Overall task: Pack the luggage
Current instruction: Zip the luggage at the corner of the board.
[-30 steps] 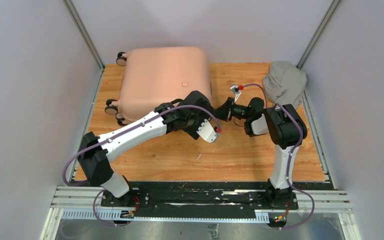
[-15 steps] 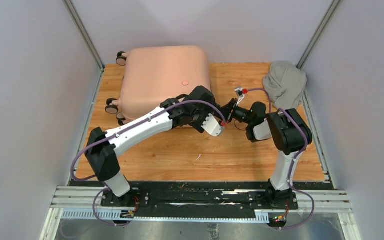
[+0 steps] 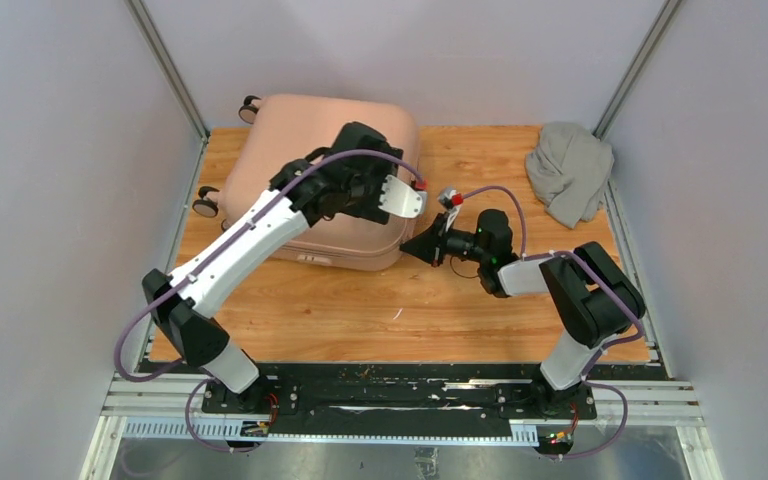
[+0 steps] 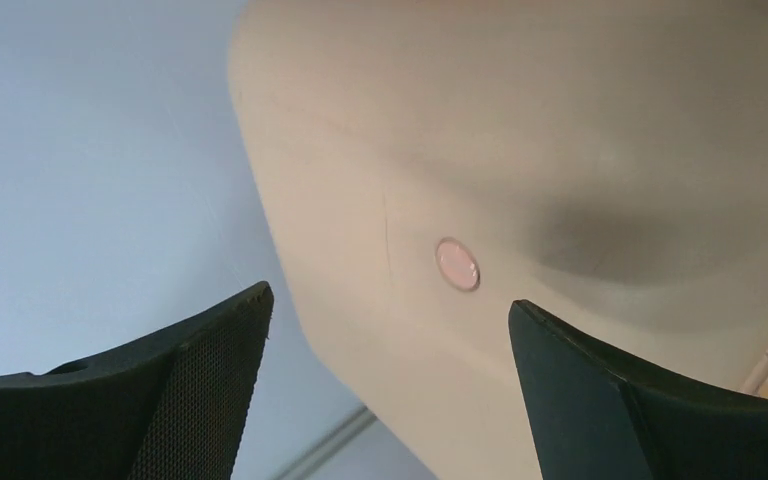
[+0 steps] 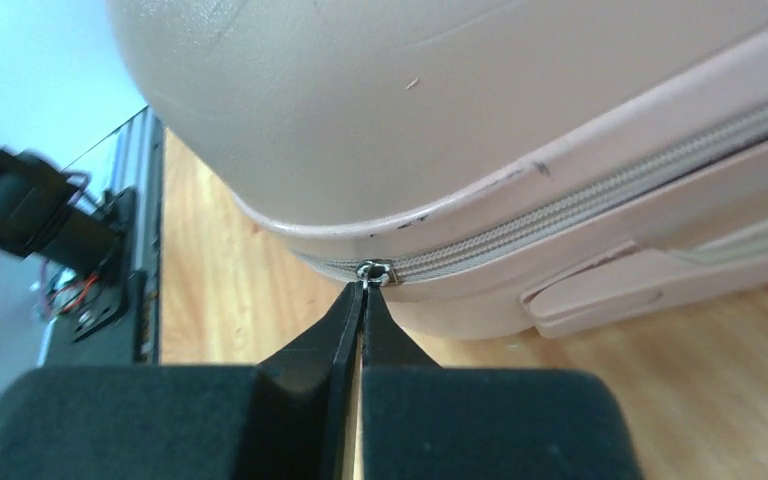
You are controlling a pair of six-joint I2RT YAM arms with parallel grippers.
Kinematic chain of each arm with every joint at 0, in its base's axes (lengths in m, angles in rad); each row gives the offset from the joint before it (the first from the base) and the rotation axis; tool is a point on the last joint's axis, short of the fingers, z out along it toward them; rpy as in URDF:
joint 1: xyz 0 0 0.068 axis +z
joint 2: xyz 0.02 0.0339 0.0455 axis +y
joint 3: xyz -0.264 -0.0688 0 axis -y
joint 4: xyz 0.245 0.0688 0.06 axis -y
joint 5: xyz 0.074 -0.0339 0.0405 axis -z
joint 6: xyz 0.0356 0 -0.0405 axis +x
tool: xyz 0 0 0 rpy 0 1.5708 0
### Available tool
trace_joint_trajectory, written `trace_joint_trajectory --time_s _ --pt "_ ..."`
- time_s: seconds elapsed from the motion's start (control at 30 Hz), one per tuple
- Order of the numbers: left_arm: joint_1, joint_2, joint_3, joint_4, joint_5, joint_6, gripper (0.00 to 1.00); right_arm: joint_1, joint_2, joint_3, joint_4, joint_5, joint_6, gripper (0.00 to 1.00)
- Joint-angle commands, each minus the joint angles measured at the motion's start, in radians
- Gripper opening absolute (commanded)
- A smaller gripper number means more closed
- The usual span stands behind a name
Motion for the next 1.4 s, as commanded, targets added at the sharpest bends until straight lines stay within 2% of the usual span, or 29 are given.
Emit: trace_joint_trajectory --time_s 0.0,0.07,0.13,0.2,0.27,0.4,0.5,0.7,0.9,1.17,1.2,1.23,1.27,1.3,1.37 --pt "0.074 -0.103 -0.038 -0.162 0.042 -0.05 0.94 0.016 -0.04 -0.016 -0.052 -0.036 -0.02 0.0" --pt "0.148 -0.166 -0.098 -0.226 0.077 -0.025 0.97 -0.018 -0.033 -0.021 0.011 -0.03 0.045 0.0" --pt "0.225 -0.264 -0.206 -0.255 0.097 0.029 1.0 -0.029 -0.033 -0.018 0.006 -0.015 0.054 0.0" --pt "0.309 -0.366 -0.338 -0.253 0.103 0.129 1.0 -0.028 -0.034 -0.017 0.004 -0.001 0.057 0.0" --pt "0.427 -0.426 -0.407 -0.252 0.151 0.182 1.0 -0.028 -0.041 -0.021 0.004 0.014 0.059 0.0" --pt "0.729 -0.379 -0.335 -0.258 0.26 0.239 1.0 -0.027 -0.074 -0.017 -0.04 0.033 0.04 0.0" --pt "0.868 -0.328 -0.303 -0.26 0.279 0.335 1.0 -0.024 -0.091 -0.013 -0.062 0.028 0.036 0.0" --pt "0.962 -0.182 -0.218 -0.258 0.315 0.367 1.0 -0.021 -0.111 -0.032 -0.091 0.027 0.02 0.0" --pt "0.972 -0.027 -0.126 -0.25 0.341 0.329 1.0 -0.014 -0.117 -0.047 -0.093 0.019 0.022 0.0" --pt "0.972 0.098 -0.075 -0.249 0.341 0.336 1.0 0.007 -0.122 -0.053 -0.087 0.013 0.03 0.0" --pt "0.972 0.11 -0.064 -0.25 0.341 0.333 0.98 0.006 -0.126 -0.053 -0.088 0.011 0.031 0.0" --pt "0.972 0.115 -0.061 -0.25 0.343 0.331 0.92 0.007 -0.128 -0.054 -0.09 0.01 0.03 0.0" --pt "0.972 0.115 -0.061 -0.251 0.358 0.328 0.81 0.006 -0.13 -0.053 -0.097 0.01 0.027 0.0" --pt "0.972 0.106 -0.058 -0.251 0.381 0.319 0.63 0.007 -0.134 -0.049 -0.109 0.008 0.019 0.0" --pt "0.971 0.082 -0.032 -0.252 0.436 0.274 0.45 0.007 -0.137 -0.044 -0.126 0.009 0.008 0.0"
